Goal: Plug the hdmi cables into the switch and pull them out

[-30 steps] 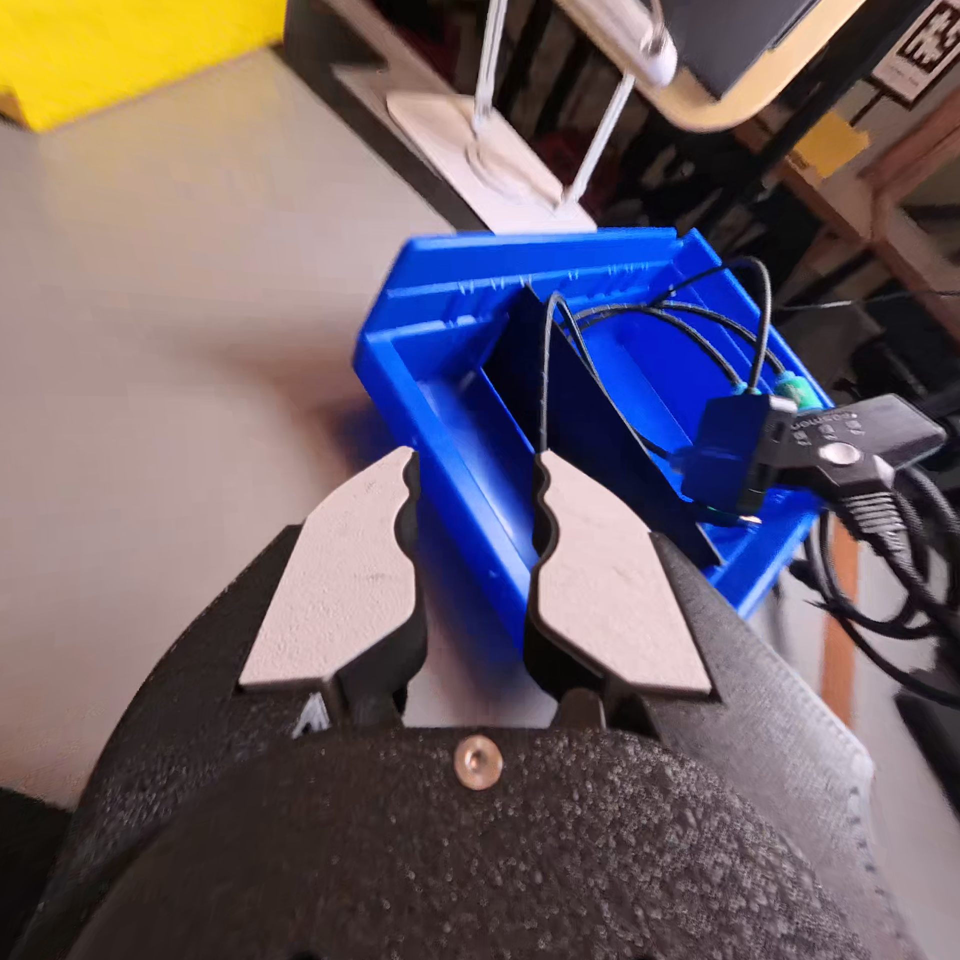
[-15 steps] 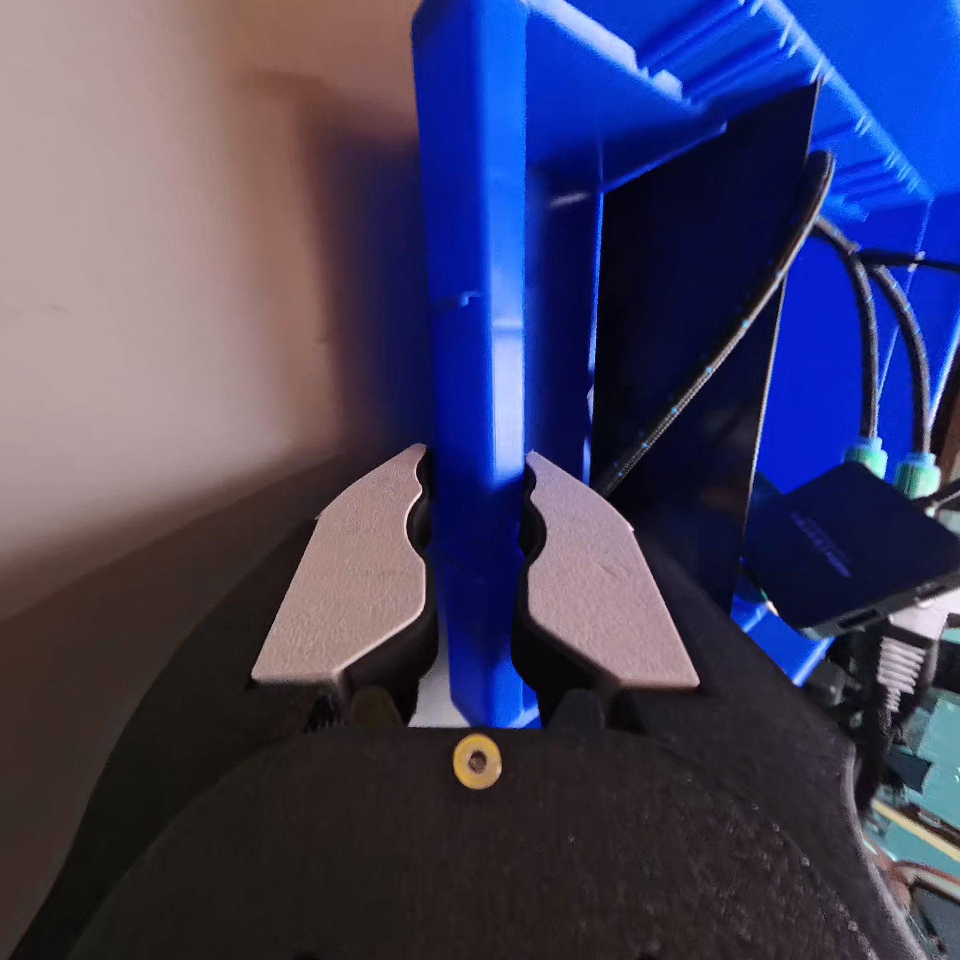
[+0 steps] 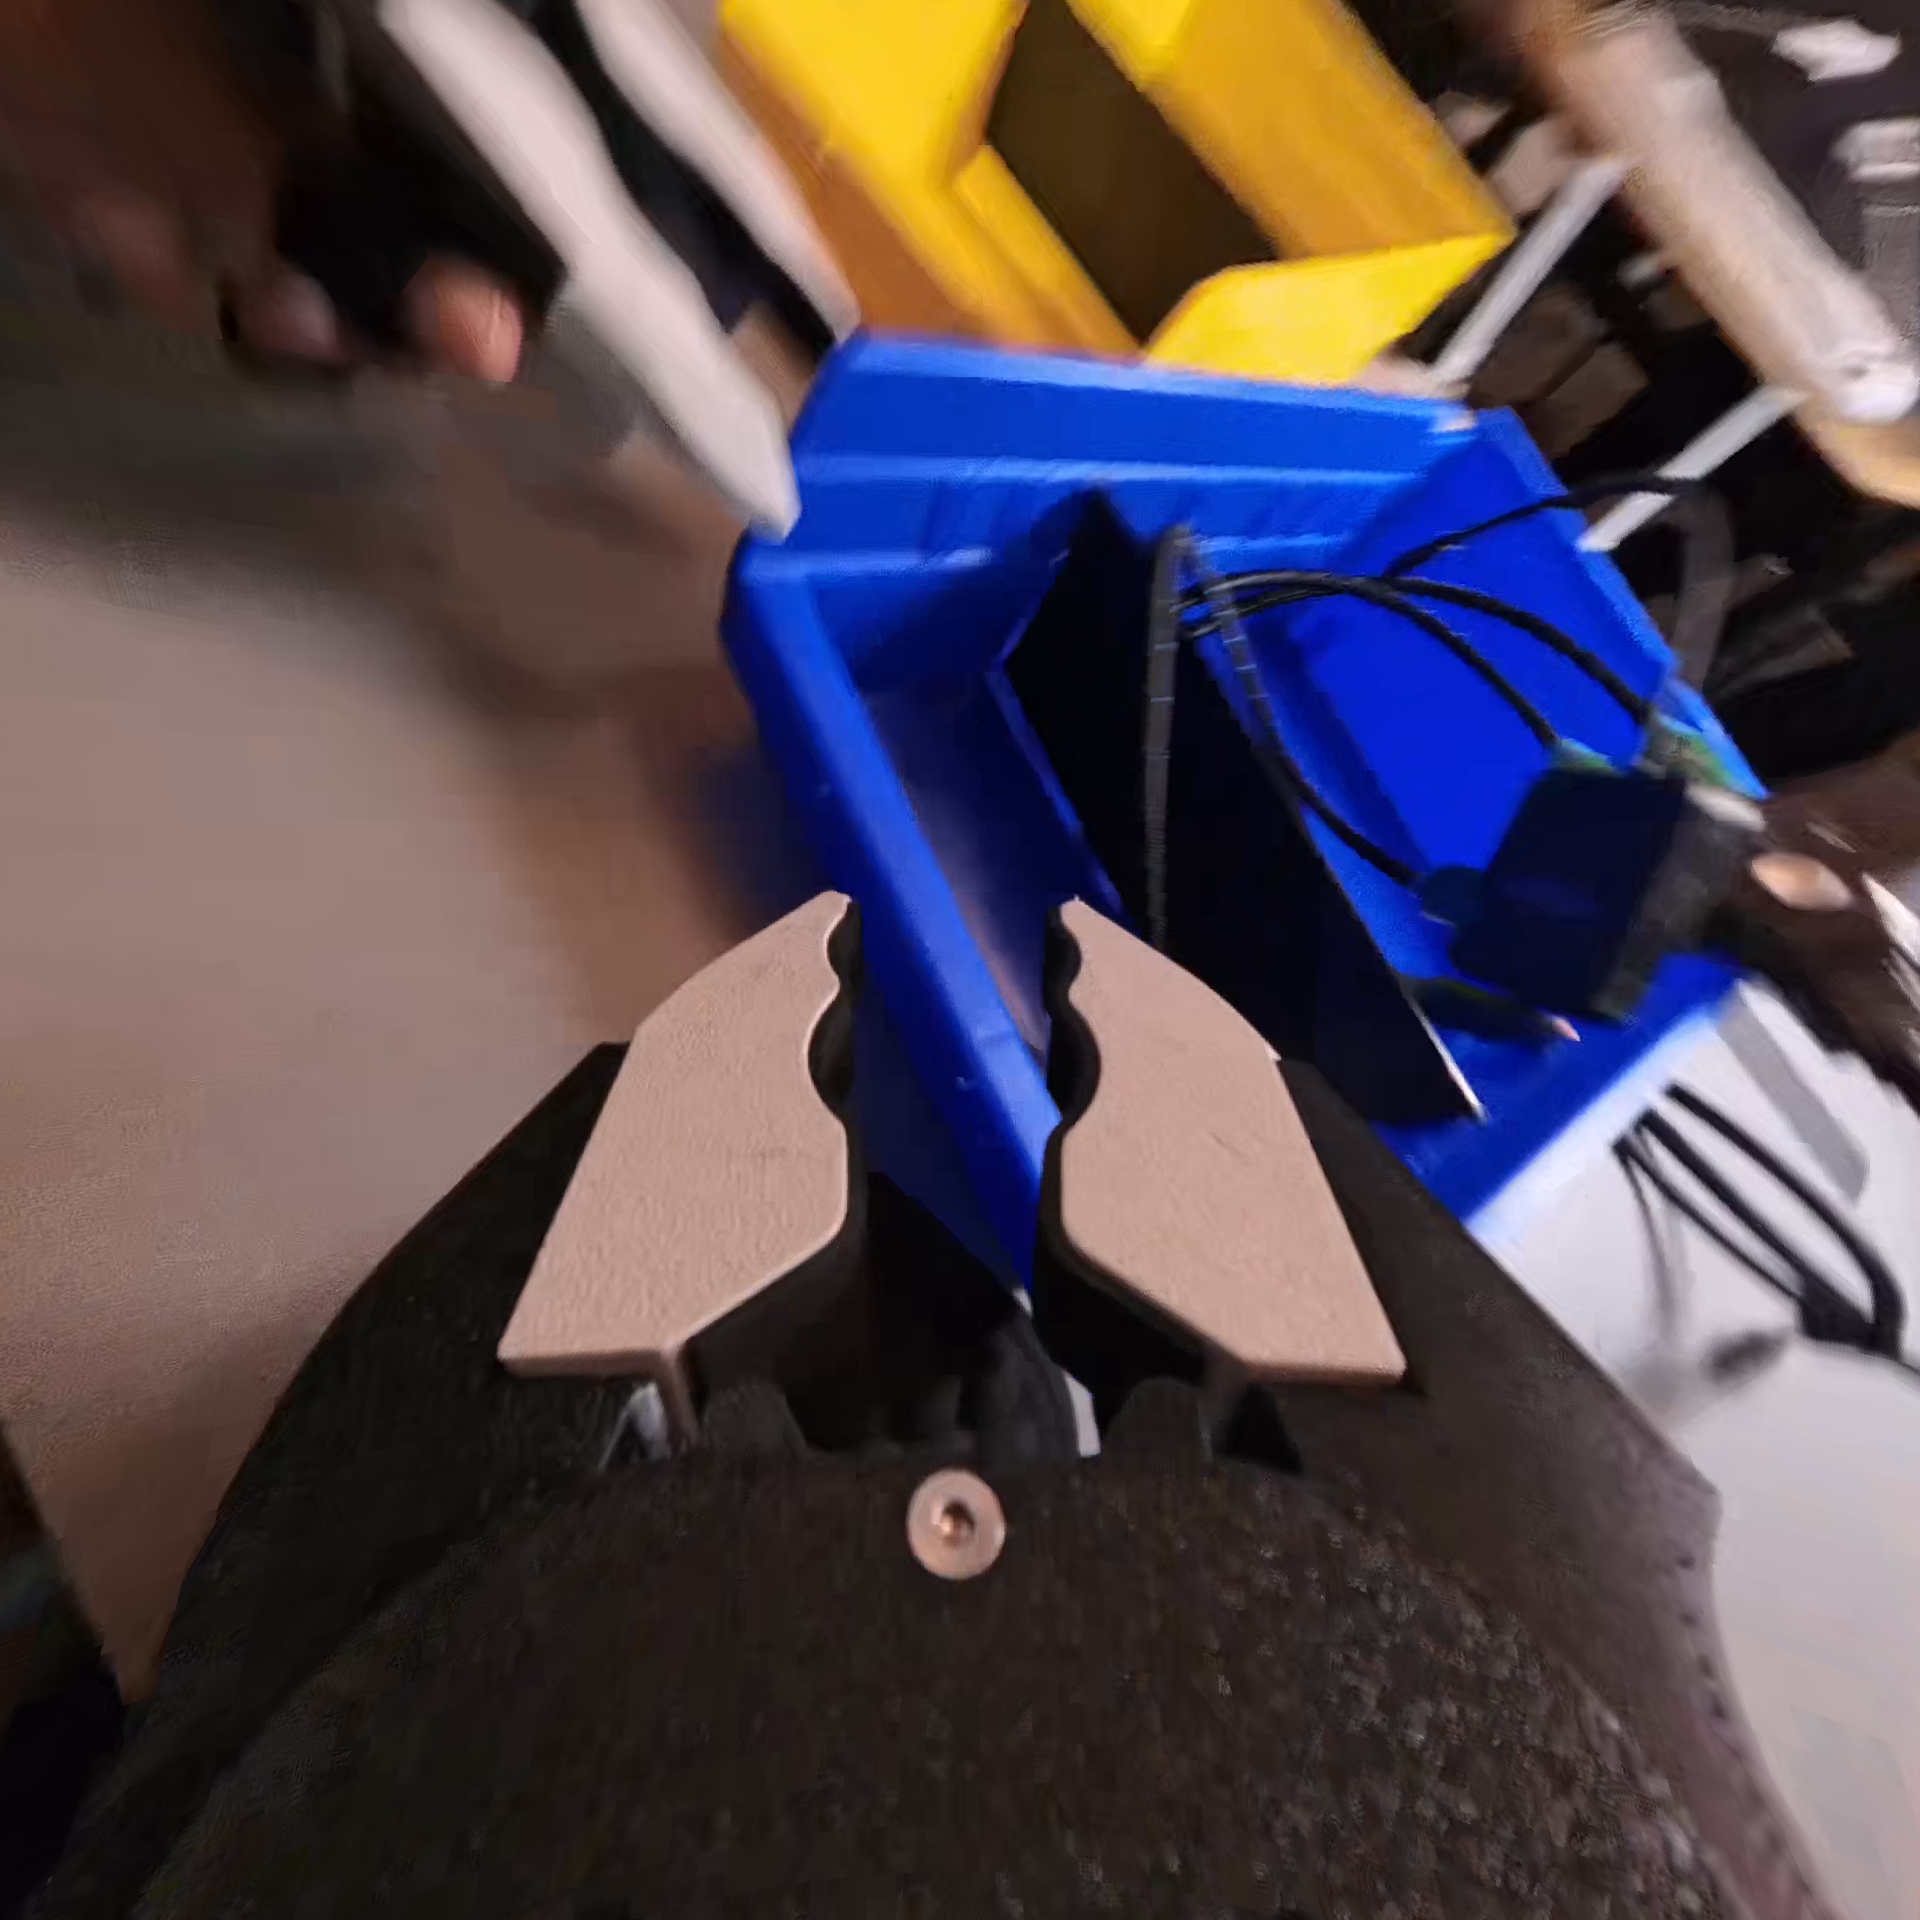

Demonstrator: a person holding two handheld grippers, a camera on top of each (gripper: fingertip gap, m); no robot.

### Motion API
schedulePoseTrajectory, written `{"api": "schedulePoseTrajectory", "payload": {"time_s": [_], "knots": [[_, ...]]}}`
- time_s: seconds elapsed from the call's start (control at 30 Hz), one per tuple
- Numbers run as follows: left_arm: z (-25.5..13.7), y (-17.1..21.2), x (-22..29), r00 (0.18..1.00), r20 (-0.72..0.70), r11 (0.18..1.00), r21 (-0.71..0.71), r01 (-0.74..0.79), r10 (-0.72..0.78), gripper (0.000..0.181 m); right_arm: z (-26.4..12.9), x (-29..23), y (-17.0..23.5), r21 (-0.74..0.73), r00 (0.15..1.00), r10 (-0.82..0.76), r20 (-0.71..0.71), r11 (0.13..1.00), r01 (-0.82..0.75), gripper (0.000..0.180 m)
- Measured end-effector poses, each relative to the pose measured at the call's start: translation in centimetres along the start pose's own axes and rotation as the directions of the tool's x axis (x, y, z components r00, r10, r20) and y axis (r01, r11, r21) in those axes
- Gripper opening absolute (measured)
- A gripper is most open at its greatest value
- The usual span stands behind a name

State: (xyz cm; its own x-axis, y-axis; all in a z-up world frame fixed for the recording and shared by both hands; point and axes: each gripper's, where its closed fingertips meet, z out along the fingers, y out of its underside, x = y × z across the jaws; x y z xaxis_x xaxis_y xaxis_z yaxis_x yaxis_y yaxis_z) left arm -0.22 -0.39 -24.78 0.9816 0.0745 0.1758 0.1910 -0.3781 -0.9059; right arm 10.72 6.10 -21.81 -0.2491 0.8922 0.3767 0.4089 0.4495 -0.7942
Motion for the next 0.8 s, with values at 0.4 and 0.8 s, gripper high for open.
{"api": "schedulePoseTrajectory", "payload": {"time_s": [0.4,0.8], "knots": [[5.1,-1.4,0.5,0.983,0.178,0.999,-0.005,0.037,-0.035,0.057,0.8,7.7,6.6,0.075,0.78,0.546,-0.306,0.83,-0.552,0.032],[3.0,-3.8,0.0,0.974,0.217,0.99,0.134,0.031,-0.06,0.022,-2.0,8.4,4.1,0.2,0.743,0.508,-0.436,0.86,-0.47,0.016]]}}
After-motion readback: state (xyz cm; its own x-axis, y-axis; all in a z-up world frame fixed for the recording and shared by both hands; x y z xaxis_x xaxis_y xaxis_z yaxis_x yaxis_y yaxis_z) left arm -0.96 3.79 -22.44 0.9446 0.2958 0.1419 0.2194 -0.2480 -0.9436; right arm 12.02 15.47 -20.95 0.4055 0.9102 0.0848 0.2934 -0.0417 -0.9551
